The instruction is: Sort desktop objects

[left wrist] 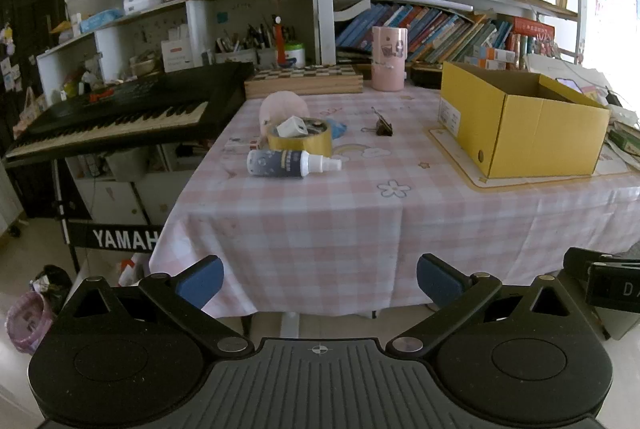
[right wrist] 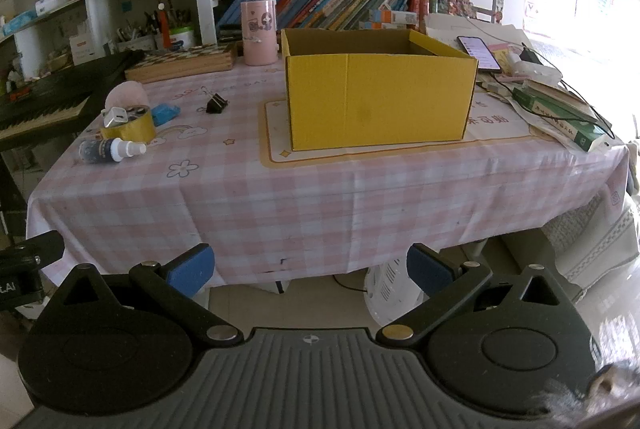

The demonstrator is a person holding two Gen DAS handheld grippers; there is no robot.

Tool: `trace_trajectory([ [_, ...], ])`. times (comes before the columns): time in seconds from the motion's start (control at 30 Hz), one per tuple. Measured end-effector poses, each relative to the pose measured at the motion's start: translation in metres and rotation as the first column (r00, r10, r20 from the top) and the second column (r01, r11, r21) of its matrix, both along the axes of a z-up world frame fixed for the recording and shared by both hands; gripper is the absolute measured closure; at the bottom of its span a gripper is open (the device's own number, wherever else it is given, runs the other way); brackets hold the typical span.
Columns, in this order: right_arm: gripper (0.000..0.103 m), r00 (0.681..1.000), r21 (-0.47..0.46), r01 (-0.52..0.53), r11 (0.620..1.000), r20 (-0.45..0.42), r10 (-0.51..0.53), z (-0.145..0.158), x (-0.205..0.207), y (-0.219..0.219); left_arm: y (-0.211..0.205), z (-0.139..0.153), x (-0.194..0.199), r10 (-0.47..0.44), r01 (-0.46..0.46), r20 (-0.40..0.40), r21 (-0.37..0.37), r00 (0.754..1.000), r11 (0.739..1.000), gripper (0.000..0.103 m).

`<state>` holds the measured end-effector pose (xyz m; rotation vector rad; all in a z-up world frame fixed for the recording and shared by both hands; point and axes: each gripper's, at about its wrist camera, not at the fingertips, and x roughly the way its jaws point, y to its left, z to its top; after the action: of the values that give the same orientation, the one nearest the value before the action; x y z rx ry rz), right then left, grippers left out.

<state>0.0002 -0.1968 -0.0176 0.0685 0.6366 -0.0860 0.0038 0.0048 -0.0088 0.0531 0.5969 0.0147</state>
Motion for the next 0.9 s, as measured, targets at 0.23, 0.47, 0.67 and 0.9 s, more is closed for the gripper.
trace_trajectory([
  [0.23, 0.000, 1.000, 0.000, -0.001, 1.000, 0.000, 0.001, 0.0026, 0.0017, 0.0010, 0.0008, -0.0003, 0.0006, -0.001, 0.001, 0.000, 0.000, 1.000, 1.000, 0.000],
  [0.47, 0.000, 1.000, 0.000, -0.002, 1.000, -0.002, 0.002, 0.0038, 0.0018, 0.0019, 0.0007, -0.0007, 0.0009, 0.002, -0.002, -0.002, 0.000, 1.000, 1.000, 0.000],
  [0.67, 0.000, 1.000, 0.000, -0.001, 1.000, -0.001, 0.001, 0.0028, 0.0024, 0.0018, 0.0009, -0.0011, 0.0005, 0.001, -0.001, 0.001, 0.000, 1.000, 1.000, 0.000],
  [0.9, 0.000, 1.000, -0.001, -0.002, 1.000, -0.001, 0.002, 0.0037, 0.0023, 0.0028, 0.0004, -0.0006, 0.0003, 0.000, 0.000, 0.000, 0.000, 1.000, 1.000, 0.000],
])
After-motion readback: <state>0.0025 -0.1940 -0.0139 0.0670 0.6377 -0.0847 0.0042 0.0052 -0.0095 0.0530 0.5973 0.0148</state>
